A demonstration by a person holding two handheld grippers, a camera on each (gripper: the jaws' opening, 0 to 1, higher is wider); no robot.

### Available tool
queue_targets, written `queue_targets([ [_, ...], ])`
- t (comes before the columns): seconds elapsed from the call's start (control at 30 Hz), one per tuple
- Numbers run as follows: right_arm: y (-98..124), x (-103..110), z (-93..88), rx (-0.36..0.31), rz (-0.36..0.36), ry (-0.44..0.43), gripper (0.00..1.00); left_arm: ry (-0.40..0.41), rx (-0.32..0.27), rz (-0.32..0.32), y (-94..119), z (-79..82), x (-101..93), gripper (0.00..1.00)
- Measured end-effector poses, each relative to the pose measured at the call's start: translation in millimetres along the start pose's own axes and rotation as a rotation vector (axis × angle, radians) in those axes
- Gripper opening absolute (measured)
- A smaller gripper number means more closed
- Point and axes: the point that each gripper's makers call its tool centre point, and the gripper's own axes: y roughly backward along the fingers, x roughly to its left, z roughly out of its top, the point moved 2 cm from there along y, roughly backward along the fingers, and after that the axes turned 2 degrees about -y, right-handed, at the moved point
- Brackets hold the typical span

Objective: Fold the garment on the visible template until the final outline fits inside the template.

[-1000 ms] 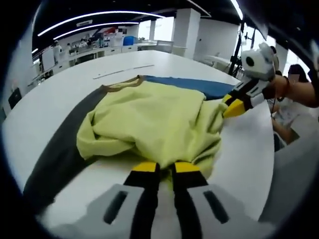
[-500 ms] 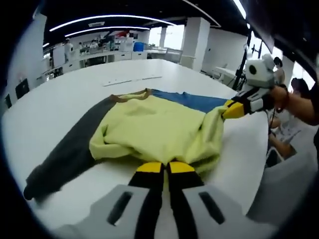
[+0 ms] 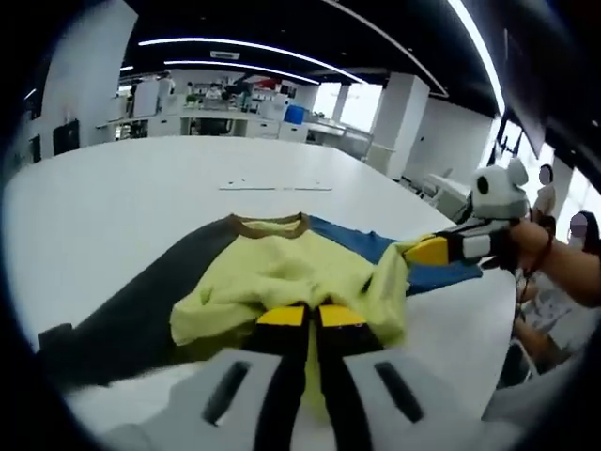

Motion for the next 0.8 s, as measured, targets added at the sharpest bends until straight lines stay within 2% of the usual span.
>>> queue_targets([
  [0.17, -18.2, -19.4, -0.4, 0.015, -0.048, -0.038, 0.00, -0.004, 0.009, 0.018, -16.6, 2.5, 8.3, 0.00],
  [0.47, -34.2, -45.1, -10.6, 0.077, -0.139, -0.062, 0.00, -0.045, 0.051, 0.065, -43.1, -2.3, 22.2, 0.00],
  [0.63, -41.5, -51.0, -18.4, 0.116, -0.162, -0.049, 0.00, -0.094, 0.075, 0.082, -52.3, -2.1, 22.1, 0.00],
  [0.8, -41.4, -48.5, -19.9, 0.118, -0.165, -0.052, 0.01, -0.124, 0.088, 0.082, -58.2, -1.0, 25.1, 0.00],
])
